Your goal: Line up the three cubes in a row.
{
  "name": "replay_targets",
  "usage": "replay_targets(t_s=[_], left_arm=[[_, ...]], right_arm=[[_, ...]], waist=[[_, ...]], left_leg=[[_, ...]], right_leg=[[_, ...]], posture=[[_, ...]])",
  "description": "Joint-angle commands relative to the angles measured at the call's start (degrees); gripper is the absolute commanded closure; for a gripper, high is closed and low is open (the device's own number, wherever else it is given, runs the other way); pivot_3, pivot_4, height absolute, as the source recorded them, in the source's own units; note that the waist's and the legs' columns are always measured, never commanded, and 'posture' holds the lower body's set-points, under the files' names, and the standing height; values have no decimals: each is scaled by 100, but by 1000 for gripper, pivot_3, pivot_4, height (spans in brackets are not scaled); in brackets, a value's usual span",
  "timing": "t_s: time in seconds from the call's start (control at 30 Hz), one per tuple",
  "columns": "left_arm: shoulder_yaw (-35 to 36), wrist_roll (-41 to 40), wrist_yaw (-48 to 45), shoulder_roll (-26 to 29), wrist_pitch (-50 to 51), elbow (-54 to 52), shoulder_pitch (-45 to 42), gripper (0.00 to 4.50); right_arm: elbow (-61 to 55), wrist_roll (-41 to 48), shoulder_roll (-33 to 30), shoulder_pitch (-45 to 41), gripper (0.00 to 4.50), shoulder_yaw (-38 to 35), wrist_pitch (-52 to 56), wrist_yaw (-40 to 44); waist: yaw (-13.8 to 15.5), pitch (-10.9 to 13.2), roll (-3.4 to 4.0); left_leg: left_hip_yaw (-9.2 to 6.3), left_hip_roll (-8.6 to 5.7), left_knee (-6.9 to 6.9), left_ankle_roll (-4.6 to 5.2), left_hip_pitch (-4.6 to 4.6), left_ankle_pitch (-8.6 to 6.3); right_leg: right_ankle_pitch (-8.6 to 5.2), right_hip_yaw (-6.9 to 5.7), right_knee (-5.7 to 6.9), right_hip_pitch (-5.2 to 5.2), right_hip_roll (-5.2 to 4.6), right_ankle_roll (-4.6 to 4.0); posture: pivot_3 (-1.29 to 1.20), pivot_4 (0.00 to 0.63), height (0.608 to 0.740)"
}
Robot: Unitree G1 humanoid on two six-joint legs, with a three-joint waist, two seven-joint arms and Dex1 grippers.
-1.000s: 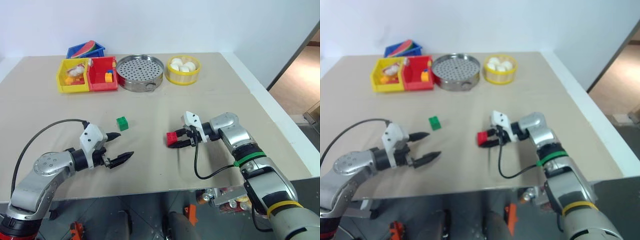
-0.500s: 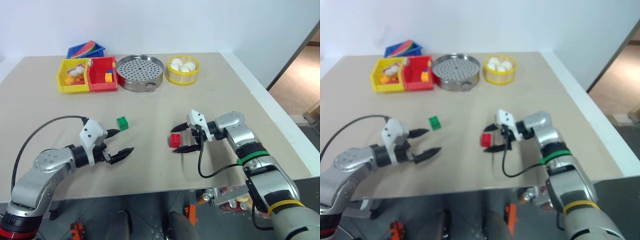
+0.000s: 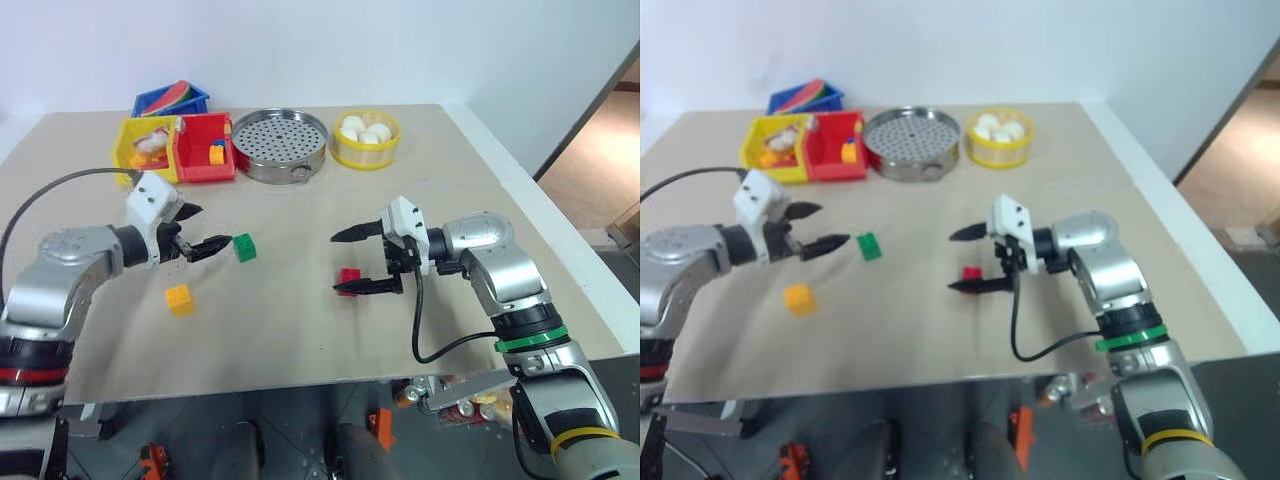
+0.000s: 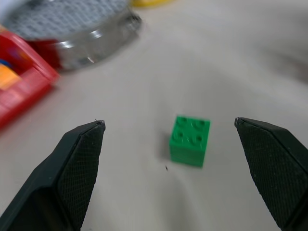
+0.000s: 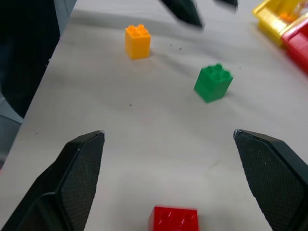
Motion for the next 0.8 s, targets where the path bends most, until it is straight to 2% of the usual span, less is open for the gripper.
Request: replay_targets(t_s=[0.03, 0.27, 0.57, 0.77, 0.8], left_arm=[[-175, 80, -650, -82, -226, 754, -547, 0], [-738, 765, -1480, -261, -900, 2418, -1398, 0], [-1083, 1565, -1774, -775, -1975, 3935, -2175, 0], [-1114, 1860, -1865, -1021, -2327, 4677, -2536, 0], [-1137, 1905, -1937, -1060, -2331, 4762, -2569, 262]], right_arm=[[-191, -12, -60, -47, 43, -116, -168, -150], [-342, -1, -166, 0, 43, -138, -118, -289], [-447, 16, -389, 50, 43, -201, -110, -417], [-428, 25, -422, 50, 43, -193, -133, -468], [-422, 25, -428, 54, 12, -189, -139, -475]], waist=[[0, 0, 0], [-6, 0, 0], [-1, 0, 0], [-7, 0, 0], [-8, 0, 0]], left_leg=[[0, 0, 2, 0, -4, 0], [-1, 1, -1, 0, -10, -1], [-3, 0, 3, 1, -14, -1], [-2, 0, 5, 1, -16, -1], [-3, 0, 4, 1, -16, -2]], right_leg=[[2, 0, 0, -2, 0, 3], [-3, 1, 2, -10, 4, 10], [-2, -1, 2, -10, 4, 11], [-2, 1, 2, -11, 5, 13], [-2, 0, 2, -11, 6, 13]], posture=[[0, 150, 740], [0, 150, 740], [0, 150, 740], [0, 150, 740], [0, 150, 740]])
